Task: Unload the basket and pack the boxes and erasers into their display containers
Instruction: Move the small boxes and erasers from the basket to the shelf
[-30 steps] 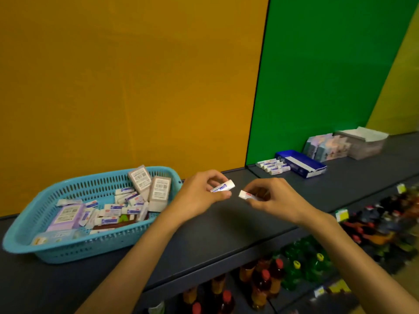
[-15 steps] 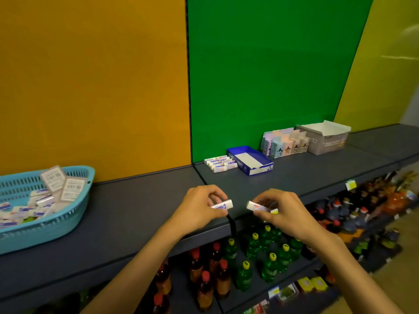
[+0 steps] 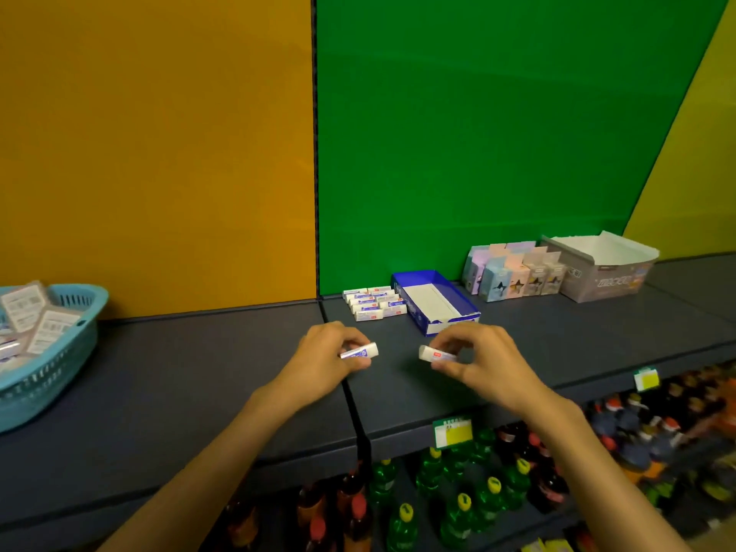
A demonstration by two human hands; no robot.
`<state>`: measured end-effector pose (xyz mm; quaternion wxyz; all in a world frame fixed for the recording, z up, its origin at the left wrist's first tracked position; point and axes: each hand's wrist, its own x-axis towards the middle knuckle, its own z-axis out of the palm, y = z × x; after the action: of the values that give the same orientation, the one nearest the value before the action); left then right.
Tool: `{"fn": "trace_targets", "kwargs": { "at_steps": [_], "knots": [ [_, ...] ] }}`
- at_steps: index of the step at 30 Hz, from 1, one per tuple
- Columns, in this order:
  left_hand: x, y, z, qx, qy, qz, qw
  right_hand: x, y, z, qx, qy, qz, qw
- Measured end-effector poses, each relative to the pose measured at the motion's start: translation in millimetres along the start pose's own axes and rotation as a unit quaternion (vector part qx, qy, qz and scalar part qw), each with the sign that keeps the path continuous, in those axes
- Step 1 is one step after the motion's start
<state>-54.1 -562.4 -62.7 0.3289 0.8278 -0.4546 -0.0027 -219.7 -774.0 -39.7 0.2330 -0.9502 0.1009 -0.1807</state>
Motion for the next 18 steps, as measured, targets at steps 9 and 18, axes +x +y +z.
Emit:
{"fn": "trace_targets", "kwargs": {
  "at_steps": [9,18],
  "knots": [
    [69.7,-25.9,16.5,0.054,0.017,-0.048,0.997,113.4,17.2,13.9,-0.13,-0.043,-0.086,0.987],
    [99.9,-35.1,34.2,0.15,0.003,-0.085,0.985,172.7,29.3,37.4,-0.272,-0.08,-0.159,0.946]
  ]
}}
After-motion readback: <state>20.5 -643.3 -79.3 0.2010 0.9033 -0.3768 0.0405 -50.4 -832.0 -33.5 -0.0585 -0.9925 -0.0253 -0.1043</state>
